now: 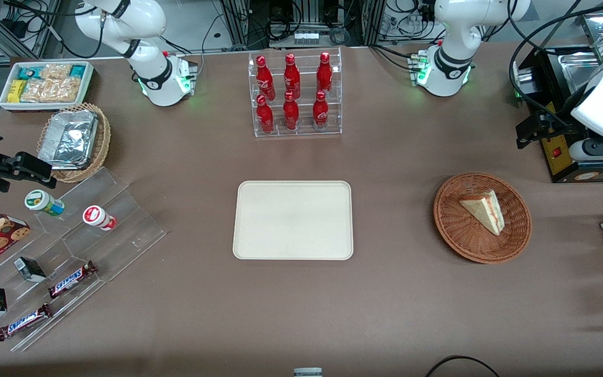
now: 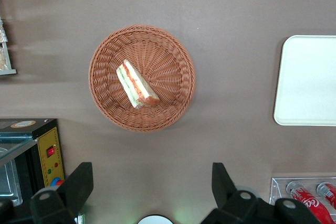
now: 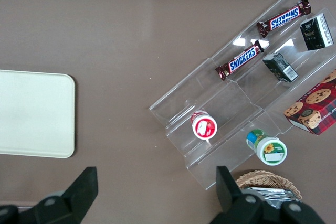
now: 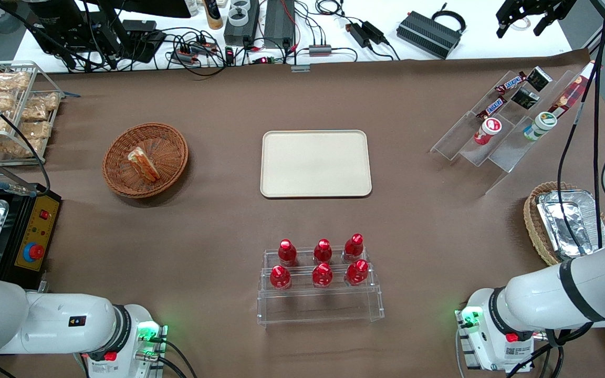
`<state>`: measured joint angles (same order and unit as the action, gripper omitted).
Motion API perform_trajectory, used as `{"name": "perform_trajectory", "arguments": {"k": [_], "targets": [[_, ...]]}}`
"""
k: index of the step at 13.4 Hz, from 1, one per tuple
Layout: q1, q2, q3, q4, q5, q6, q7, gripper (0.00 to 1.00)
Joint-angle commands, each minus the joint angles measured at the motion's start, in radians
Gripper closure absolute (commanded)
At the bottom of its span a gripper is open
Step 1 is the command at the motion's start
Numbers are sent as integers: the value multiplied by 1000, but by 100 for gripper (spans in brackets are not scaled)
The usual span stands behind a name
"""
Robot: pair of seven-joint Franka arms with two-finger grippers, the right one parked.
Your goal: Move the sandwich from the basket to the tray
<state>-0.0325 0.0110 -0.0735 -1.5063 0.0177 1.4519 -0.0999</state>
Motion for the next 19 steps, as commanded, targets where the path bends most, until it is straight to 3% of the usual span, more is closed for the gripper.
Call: {"name": "perform_trajectory", "arguments": {"k": [1, 6, 11, 17, 19], "targets": [[5, 7, -5, 26, 10, -22, -14, 0], [11, 12, 7, 17, 15, -21, -18, 0], [14, 43, 104, -11, 13, -4, -78, 0], [43, 32, 133, -210, 62, 112, -233, 0], [68, 30, 133, -332, 54, 226, -292, 0]]}}
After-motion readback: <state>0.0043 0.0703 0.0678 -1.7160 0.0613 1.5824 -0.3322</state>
